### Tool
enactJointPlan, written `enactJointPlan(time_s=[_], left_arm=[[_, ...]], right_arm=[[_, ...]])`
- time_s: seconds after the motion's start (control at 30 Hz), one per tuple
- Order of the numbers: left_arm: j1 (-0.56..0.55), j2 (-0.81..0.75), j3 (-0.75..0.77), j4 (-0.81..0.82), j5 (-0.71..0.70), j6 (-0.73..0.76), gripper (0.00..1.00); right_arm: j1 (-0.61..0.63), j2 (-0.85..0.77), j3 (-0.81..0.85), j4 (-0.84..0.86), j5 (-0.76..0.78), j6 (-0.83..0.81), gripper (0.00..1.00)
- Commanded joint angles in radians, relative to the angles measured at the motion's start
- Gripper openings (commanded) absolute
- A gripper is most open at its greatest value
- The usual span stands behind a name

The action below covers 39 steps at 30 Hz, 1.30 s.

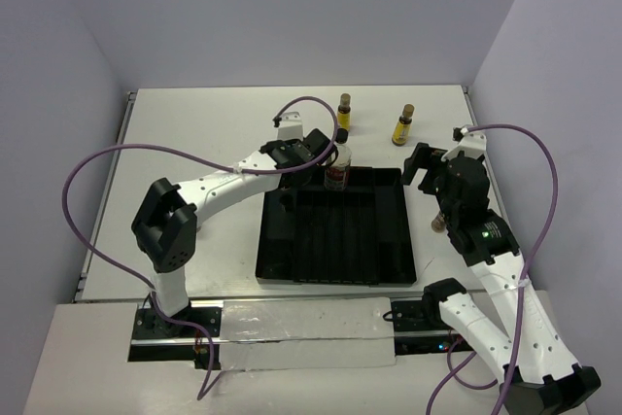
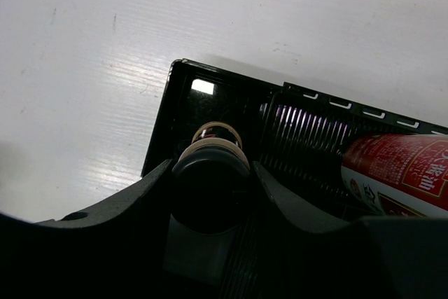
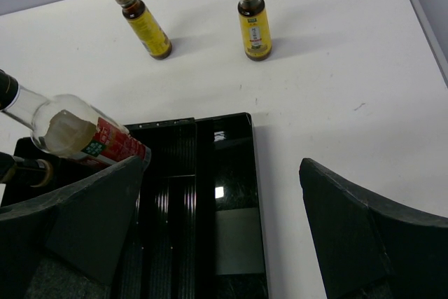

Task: Organize the condiment bottles

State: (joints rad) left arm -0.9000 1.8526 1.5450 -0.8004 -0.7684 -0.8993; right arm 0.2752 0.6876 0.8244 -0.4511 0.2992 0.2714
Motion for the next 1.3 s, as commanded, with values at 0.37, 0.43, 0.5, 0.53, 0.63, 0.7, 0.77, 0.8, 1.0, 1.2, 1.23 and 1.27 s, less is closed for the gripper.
enactJointPlan(time_s=[0.37,0.43,0.5,0.53,0.63,0.7,0.77,0.8,1.0,1.2,1.23,1.27], left_arm=[[0.016,0.011,-0.117,0.119,0.025,-0.052,0.10],[0.016,0.008,-0.132,0.123,0.030,-0.053,0.10],[0.016,0.010,-0.141,0.130,0.034,-0.049,0.10],[0.016,0.010,-0.144,0.134,0.037,-0.045,0.10],[0.016,0.001,-0.172,0.163,0.059,-0.037,0.16],[0.016,-0.003,-0.189,0.168,0.066,-0.039,0.22],[0.018,-0.001,-0.193,0.166,0.063,-0.048,0.31],[0.018,-0.003,-0.198,0.165,0.063,-0.050,0.34],[0.017,-0.020,-0.225,0.181,0.067,-0.041,0.62],[0.018,-0.028,-0.210,0.165,0.063,-0.039,0.75],[0.018,-0.032,-0.207,0.162,0.060,-0.039,0.79],[0.018,-0.038,-0.207,0.162,0.059,-0.039,0.81]], right_arm=[[0.002,-0.010,0.016,0.013,0.015,-0.001,1.00],[0.002,-0.010,0.014,0.013,0.012,-0.001,1.00],[0.002,-0.010,0.013,0.014,0.010,-0.001,1.00],[0.002,-0.011,0.013,0.015,0.010,-0.001,1.00],[0.002,-0.014,0.014,0.015,0.009,-0.001,1.00],[0.002,-0.013,0.015,0.014,0.009,-0.001,1.00],[0.002,-0.013,0.013,0.014,0.006,-0.001,1.00],[0.002,-0.011,0.012,0.014,0.006,-0.001,1.00],[0.002,-0.006,0.009,0.016,0.003,-0.001,1.00],[0.002,-0.004,0.006,0.018,-0.002,-0.001,1.00],[0.002,-0.003,0.007,0.017,-0.003,-0.001,1.00],[0.002,-0.003,0.007,0.017,-0.003,-0.001,1.00]])
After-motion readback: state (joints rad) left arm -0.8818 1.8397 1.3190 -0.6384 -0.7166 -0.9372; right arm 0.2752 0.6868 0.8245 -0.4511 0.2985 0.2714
